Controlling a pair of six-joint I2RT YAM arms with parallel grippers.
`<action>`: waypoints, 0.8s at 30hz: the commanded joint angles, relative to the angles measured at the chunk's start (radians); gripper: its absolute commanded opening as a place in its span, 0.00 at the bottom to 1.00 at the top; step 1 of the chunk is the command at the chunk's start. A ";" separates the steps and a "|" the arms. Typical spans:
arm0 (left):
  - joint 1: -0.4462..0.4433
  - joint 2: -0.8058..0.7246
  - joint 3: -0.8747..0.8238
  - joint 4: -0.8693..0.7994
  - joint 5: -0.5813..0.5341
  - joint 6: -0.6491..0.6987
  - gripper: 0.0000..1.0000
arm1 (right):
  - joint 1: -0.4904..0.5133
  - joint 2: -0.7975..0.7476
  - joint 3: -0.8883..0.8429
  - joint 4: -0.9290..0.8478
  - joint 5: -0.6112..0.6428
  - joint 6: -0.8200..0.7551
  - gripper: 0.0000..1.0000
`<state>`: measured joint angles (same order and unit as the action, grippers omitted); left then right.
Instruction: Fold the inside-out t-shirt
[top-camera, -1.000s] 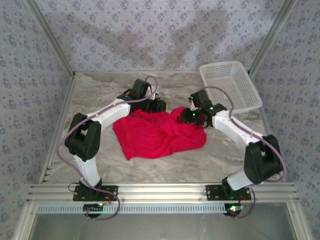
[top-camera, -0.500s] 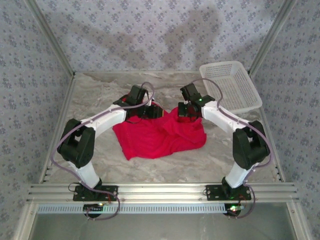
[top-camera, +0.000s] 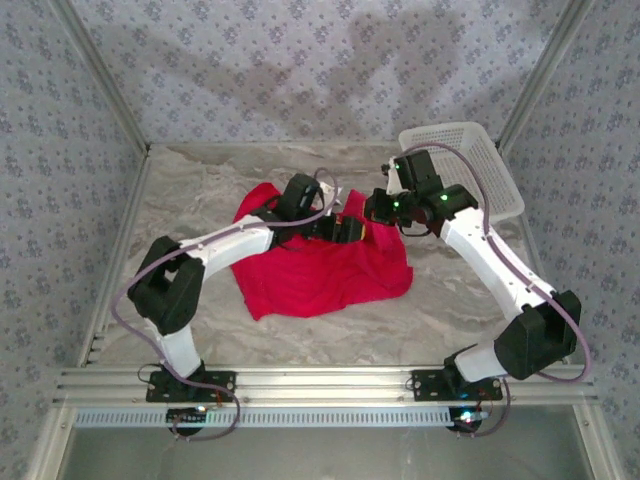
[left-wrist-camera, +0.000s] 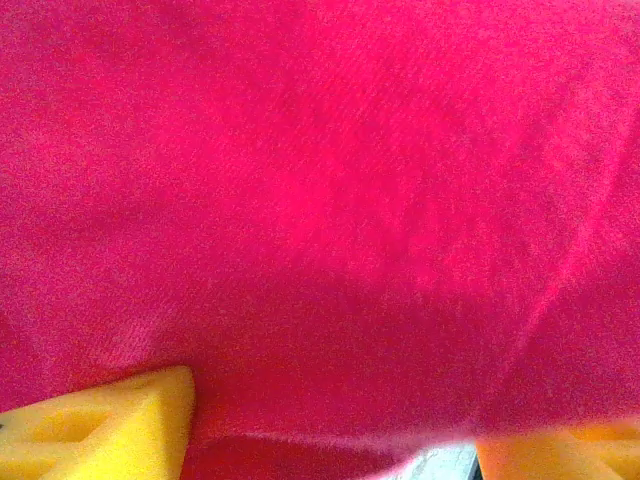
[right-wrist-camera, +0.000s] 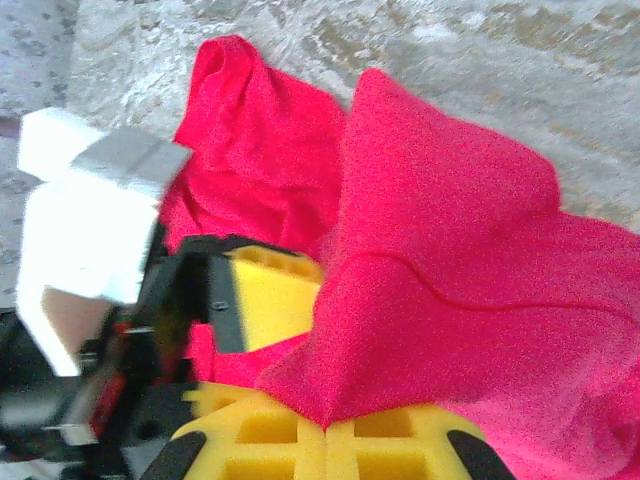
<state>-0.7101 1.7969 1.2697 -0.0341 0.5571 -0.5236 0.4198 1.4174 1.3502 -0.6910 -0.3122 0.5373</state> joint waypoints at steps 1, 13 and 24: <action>0.002 0.045 0.025 0.044 -0.004 0.022 0.64 | -0.029 -0.012 0.030 -0.039 -0.134 0.047 0.00; 0.087 -0.031 0.048 -0.064 0.138 0.044 0.00 | -0.220 -0.011 -0.007 -0.093 0.016 -0.039 0.00; 0.081 -0.005 -0.010 0.106 0.317 -0.019 0.00 | -0.184 0.247 0.081 -0.039 0.052 -0.089 0.09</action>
<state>-0.6365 1.7695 1.2823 0.0071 0.7986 -0.5220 0.2310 1.6436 1.3781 -0.7002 -0.3222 0.4816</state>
